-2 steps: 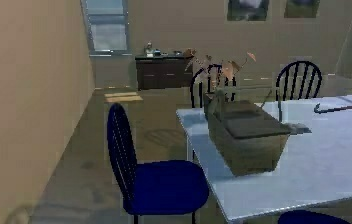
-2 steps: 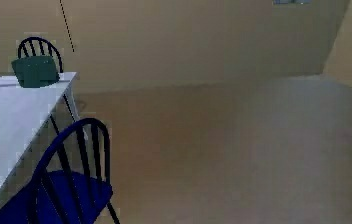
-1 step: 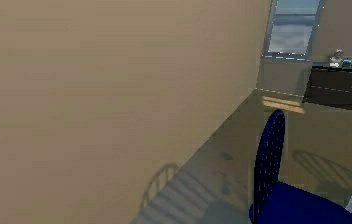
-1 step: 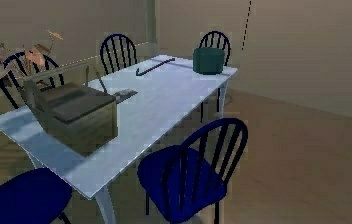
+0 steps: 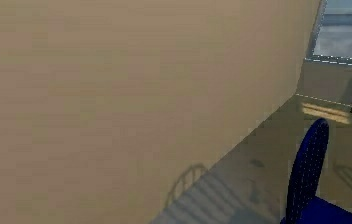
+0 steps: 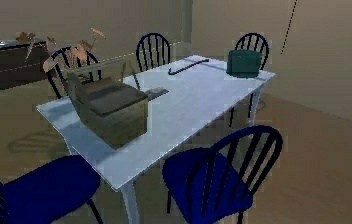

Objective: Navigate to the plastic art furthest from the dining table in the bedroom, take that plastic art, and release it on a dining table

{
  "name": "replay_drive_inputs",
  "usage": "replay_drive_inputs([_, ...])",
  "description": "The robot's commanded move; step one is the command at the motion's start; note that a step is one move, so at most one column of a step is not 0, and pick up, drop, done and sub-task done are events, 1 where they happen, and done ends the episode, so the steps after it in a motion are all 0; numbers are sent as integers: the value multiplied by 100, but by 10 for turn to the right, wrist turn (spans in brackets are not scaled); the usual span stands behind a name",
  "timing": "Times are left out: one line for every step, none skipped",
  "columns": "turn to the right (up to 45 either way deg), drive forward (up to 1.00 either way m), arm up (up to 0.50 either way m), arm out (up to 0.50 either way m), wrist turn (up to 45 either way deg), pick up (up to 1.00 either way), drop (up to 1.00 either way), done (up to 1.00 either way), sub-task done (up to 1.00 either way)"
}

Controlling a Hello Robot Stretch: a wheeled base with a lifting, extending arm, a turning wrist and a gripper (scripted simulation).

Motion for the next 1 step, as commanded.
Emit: replay_drive_inputs([0,80,0,0,0,0,0,0,0])
